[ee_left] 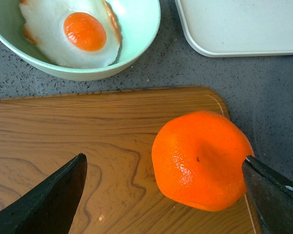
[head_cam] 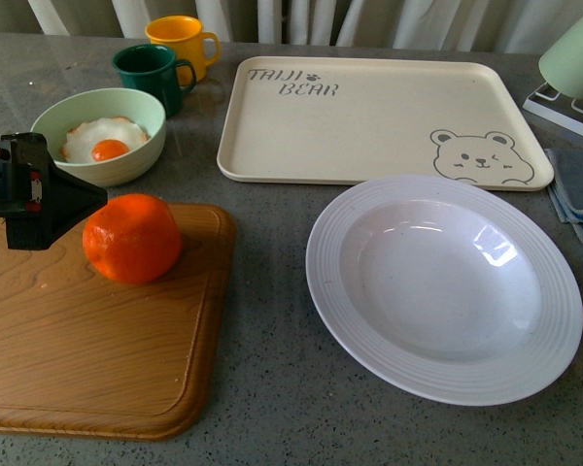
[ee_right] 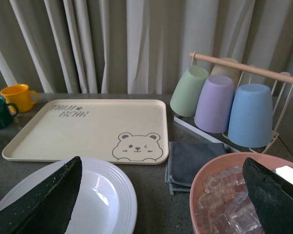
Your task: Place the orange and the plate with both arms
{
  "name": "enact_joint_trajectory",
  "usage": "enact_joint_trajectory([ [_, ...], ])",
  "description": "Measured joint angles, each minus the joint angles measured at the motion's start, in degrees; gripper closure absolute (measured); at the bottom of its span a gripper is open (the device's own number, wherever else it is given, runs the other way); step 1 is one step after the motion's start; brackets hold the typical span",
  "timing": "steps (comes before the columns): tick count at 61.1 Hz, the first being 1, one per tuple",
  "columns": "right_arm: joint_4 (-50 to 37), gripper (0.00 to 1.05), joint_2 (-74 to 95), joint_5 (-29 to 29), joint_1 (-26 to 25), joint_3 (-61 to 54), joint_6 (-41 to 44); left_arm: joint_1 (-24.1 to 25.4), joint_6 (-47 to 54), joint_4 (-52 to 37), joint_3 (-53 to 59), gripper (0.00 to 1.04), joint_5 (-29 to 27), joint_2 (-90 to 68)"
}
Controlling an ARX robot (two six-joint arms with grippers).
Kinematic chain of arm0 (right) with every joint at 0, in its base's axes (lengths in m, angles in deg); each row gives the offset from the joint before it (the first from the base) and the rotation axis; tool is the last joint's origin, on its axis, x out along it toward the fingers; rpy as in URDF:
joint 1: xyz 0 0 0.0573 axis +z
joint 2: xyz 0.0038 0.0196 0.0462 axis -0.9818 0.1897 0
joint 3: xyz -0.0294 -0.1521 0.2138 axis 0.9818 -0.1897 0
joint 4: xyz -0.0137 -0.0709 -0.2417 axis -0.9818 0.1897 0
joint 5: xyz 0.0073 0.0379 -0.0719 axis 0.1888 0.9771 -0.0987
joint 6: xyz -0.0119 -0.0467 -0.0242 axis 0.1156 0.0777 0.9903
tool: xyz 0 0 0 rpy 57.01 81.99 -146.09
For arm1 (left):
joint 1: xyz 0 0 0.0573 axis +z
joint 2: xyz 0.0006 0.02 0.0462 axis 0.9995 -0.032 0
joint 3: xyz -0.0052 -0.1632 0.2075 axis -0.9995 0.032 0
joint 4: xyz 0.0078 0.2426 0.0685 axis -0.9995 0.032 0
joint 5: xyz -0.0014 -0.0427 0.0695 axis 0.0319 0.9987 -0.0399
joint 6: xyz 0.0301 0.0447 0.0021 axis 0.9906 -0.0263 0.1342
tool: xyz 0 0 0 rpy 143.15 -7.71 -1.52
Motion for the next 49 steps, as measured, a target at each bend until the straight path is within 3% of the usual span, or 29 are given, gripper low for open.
enact_joint_trajectory([
  [49, 0.00, 0.09, 0.00, 0.00, 0.00, 0.00, 0.00, -5.38, 5.03, 1.01, -1.62, 0.09, 3.37, -4.50],
])
